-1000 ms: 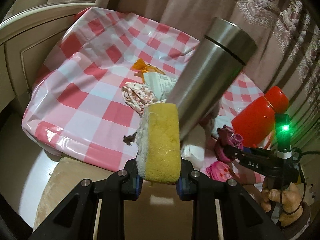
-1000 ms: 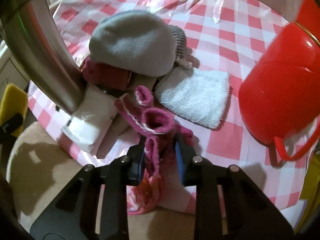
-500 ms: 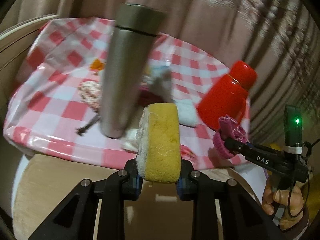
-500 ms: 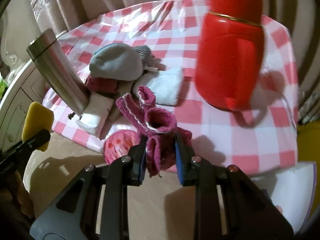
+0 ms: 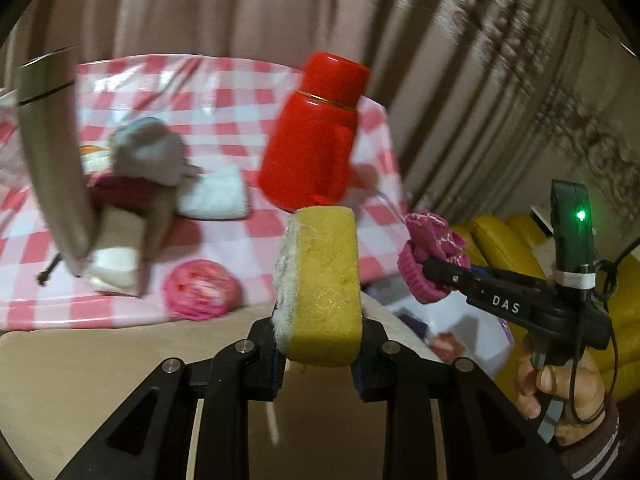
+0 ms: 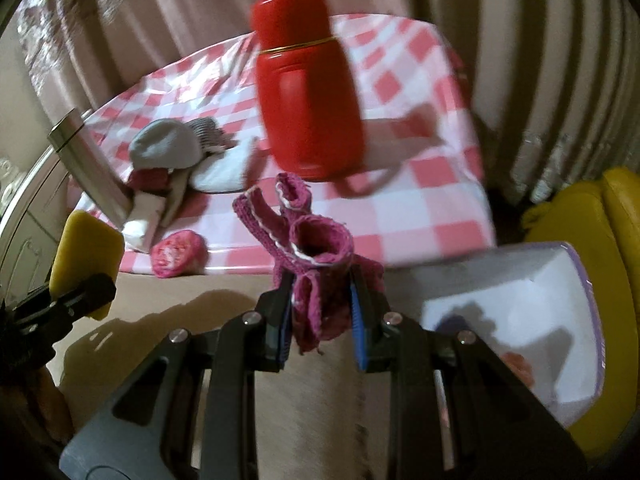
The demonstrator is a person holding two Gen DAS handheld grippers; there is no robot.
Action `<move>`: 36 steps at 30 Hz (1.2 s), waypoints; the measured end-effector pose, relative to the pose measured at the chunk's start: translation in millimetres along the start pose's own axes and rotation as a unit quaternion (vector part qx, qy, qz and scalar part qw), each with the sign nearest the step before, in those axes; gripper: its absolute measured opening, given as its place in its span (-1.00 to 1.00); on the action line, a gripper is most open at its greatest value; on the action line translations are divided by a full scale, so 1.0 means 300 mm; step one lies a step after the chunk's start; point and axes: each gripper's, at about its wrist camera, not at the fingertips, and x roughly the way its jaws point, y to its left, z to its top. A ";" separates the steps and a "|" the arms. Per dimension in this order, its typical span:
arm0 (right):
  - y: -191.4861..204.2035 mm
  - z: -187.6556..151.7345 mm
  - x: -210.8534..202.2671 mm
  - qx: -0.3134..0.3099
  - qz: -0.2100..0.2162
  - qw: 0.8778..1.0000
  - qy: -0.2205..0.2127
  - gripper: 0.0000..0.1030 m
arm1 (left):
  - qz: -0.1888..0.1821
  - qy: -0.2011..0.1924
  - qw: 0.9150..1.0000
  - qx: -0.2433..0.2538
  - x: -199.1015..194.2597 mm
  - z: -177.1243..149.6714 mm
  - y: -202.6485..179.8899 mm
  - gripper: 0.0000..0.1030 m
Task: Organize soft objects
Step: 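Carry sponge and socks to the white box and release both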
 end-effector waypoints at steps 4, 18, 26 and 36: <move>-0.103 -0.048 -0.046 0.030 -0.027 0.999 -0.003 -0.46 | -0.028 0.014 0.999 0.024 0.029 -0.017 -0.097 -0.48; -0.408 -0.170 -0.166 0.131 -0.116 0.985 -0.010 -0.38 | -0.109 0.063 0.987 0.095 0.146 -0.053 -0.387 -0.43; -0.433 -0.183 -0.214 0.138 -0.139 0.980 -0.037 0.59 | -0.115 0.061 0.986 0.106 0.163 -0.050 -0.418 0.52; -0.406 -0.165 -0.217 0.138 -0.157 0.977 -0.042 0.64 | -0.056 0.027 0.995 0.075 0.098 -0.045 -0.296 0.52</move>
